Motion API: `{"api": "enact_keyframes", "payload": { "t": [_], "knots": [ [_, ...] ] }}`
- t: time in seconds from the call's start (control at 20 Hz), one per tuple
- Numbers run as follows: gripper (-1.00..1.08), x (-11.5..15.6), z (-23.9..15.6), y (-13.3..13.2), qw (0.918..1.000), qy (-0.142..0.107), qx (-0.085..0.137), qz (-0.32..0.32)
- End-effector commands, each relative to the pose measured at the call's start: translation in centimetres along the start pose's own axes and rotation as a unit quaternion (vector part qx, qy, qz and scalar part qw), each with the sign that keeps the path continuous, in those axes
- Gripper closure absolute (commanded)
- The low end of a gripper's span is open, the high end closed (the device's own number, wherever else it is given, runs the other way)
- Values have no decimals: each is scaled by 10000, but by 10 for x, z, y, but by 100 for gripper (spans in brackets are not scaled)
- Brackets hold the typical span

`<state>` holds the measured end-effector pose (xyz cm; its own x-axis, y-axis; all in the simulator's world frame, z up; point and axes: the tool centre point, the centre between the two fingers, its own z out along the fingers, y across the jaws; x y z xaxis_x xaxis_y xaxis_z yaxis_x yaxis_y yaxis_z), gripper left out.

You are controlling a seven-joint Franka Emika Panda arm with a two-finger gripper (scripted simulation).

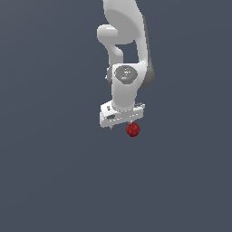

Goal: Pick up the object and move it to a goal position.

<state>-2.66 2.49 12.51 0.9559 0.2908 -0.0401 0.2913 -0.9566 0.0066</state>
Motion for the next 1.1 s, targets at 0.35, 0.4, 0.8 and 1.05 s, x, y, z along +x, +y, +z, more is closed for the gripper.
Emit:
{"api": "enact_keyframes", "payload": {
  "t": [0.35,0.4,0.8,1.05],
  "knots": [
    [-92,0,21,-55,9888,145,-8,-1486],
    [-92,0,23,-59,9872,156,-8,-1589],
    [-92,-2,28,-76,9792,202,-8,-2020],
    [-92,-1,31,-75,9797,198,-7,-1995]
  ]
}}
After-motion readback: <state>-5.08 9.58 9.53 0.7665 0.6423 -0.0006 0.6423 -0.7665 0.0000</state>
